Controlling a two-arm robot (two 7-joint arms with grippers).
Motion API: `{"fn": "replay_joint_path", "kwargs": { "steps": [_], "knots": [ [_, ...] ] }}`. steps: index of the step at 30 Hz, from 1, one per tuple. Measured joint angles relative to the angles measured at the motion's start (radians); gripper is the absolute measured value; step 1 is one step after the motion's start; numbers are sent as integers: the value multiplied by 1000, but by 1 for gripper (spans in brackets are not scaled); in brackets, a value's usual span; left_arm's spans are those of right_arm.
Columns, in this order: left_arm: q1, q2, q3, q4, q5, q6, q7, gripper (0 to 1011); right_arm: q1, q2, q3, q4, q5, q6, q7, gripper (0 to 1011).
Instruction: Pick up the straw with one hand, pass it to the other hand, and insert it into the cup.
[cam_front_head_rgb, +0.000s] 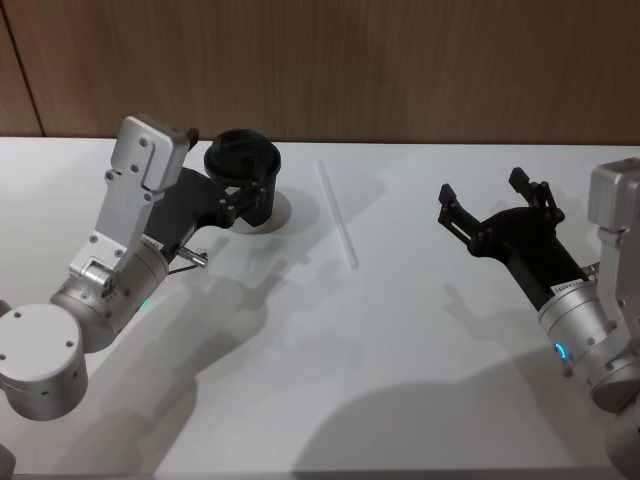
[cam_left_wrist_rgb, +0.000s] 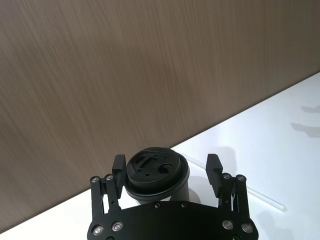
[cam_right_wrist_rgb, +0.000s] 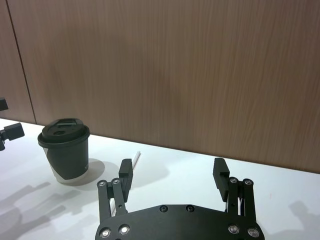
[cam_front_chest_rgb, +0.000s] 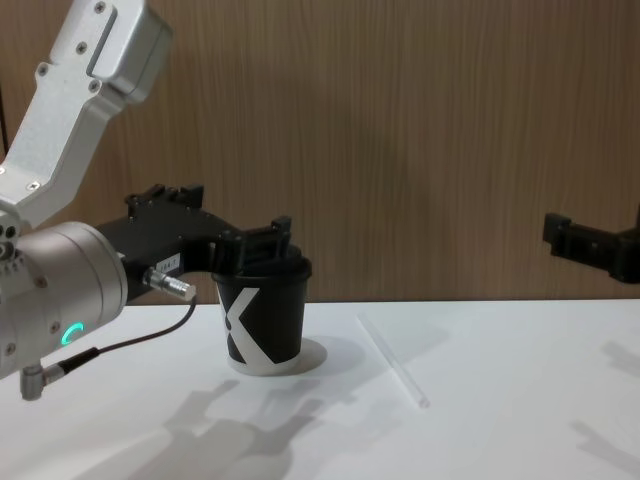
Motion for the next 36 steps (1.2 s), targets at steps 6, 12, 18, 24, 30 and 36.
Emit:
{"fn": "replay_joint_path", "kwargs": {
  "steps": [6,12,18,24,30,36],
  "knots": [
    [0,0,0,0,0,0,0,1002,0,0,0,0,0,0,0,1008],
    [0,0,0,0,0,0,0,1001,0,0,0,0,0,0,0,1009],
    [0,0,0,0,0,0,0,1002,0,0,0,0,-1,0,0,1008],
    [0,0,0,0,0,0,0,1001,1,8,-2,0,-7,0,13,1008],
    [0,0,0,0,0,0,0,1001,3,21,-5,-2,-7,14,39,1008],
    [0,0,0,0,0,0,0,1002,7,33,-8,-6,-2,48,70,1008]
  ]
}}
